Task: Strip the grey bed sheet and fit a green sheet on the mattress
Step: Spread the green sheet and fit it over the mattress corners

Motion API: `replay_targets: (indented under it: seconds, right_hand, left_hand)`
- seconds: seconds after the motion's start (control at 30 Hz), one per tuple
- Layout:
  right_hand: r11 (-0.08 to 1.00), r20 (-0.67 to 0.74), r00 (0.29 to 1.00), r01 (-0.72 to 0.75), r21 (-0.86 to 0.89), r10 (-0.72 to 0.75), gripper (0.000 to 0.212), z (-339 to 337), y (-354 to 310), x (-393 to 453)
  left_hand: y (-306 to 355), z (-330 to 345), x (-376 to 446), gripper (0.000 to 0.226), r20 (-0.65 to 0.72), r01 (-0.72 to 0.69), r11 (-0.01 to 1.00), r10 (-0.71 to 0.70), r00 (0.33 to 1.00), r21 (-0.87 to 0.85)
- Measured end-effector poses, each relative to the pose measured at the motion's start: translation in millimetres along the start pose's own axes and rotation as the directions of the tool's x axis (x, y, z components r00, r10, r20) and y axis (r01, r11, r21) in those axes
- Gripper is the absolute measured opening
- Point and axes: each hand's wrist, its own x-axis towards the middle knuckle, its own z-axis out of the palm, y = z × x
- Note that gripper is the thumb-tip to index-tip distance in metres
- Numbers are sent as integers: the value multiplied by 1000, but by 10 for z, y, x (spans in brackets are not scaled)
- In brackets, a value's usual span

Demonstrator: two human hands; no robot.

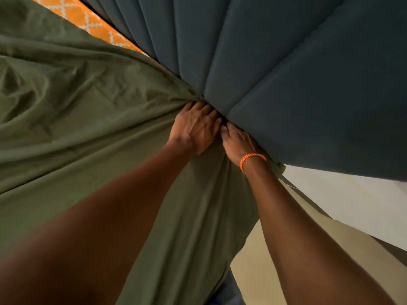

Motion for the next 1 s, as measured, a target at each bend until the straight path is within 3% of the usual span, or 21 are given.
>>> replay_targets:
  seconds: [0.13, 0.3, 0.37, 0.43, 0.53, 0.6, 0.67, 0.7, 0.8, 0.9, 1.0]
  right_hand:
    - [989, -87, 990, 104, -101, -113, 45, 17, 43, -187]
    - [976, -421, 887, 215, 11, -191, 36, 118, 160, -608]
    - [984, -576, 802, 175, -22, -155, 28, 145, 310, -853]
    - [994, -626, 772, 83, -71, -109, 30, 171, 477, -1141]
    - [991, -602, 792, -131, -9, 99, 40, 211, 613, -1421]
    - [958, -547, 786, -233, 170, 288, 42, 185, 616, -1440]
    - [934, -507, 798, -191, 302, 327, 38, 138, 628, -1383]
    - [923, -480, 814, -168, 347, 328, 36, 85, 644, -1334]
    - [840, -277, 866, -250, 481, 416, 38, -12, 804, -1148]
    - [700, -85, 858, -353, 621, 507, 59, -3, 979, -952]
    - [605, 24, 854, -387, 695, 519, 44, -145, 911, -873]
  left_hand:
    - [29, -27, 175, 45, 90, 8, 998, -13, 996, 55]
    - [42, 16, 122, 47, 21, 22, 996, -24, 1000, 83]
    - [131, 9, 52, 39, -29, 41, 997, -40, 999, 68]
    - [231, 22, -58, 32, -72, 102, 993, -97, 993, 60]
    - [466, 5, -245, 25, -179, 143, 990, -140, 974, 2]
    - [761, 30, -419, 27, -228, -37, 991, 7, 974, -127]
    - [1081, 79, -654, 36, -208, -207, 958, 165, 964, -200]
    - [1197, 121, -730, 40, -184, -228, 952, 191, 964, -203]
    - [1380, 220, -787, 48, -128, -189, 963, 167, 978, -194]
    - [1427, 168, -668, 48, -50, -183, 968, 177, 983, -170]
    - [1438, 168, -615, 50, -16, -204, 972, 204, 979, -119]
